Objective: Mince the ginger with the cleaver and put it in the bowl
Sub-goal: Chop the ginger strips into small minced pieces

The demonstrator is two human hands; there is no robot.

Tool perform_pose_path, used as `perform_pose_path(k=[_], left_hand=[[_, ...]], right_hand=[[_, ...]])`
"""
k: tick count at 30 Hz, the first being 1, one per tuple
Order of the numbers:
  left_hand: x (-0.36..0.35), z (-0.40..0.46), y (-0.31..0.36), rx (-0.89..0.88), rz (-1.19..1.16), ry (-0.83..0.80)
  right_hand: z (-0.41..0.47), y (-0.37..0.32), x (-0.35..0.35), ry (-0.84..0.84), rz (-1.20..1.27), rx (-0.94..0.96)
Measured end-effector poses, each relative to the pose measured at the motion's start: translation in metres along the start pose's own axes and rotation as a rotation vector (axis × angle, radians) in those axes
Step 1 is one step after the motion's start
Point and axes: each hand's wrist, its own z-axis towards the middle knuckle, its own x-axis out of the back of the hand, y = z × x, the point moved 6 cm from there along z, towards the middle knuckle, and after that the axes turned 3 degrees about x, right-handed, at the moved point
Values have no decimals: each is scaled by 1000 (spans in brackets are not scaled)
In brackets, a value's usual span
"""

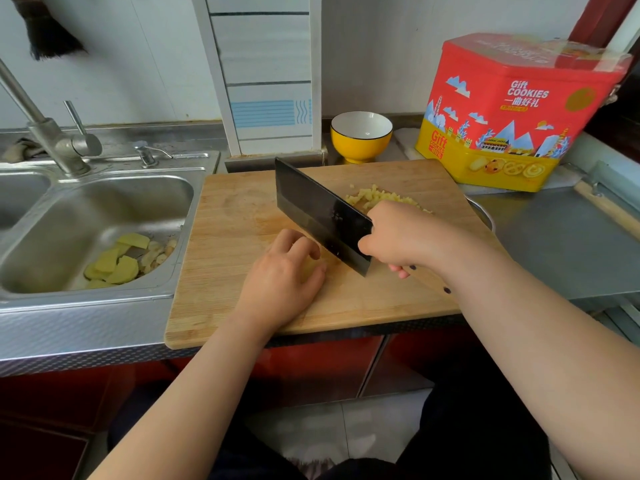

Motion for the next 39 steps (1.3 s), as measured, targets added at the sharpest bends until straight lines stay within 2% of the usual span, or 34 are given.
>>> perform_pose_path(k=[18, 25, 30, 39], left_hand=[[-3, 2, -2, -14, 40, 3], [2, -2, 0, -11, 13, 6], [10, -7, -1, 46, 4, 82], [8, -6, 0, 21, 46, 65]], right_hand=[[-6, -21, -18, -76, -49, 64], [1, -8, -14, -25, 16, 26], [-8, -8, -3, 11, 49, 51], [-13, -22, -8, -50, -25, 92]])
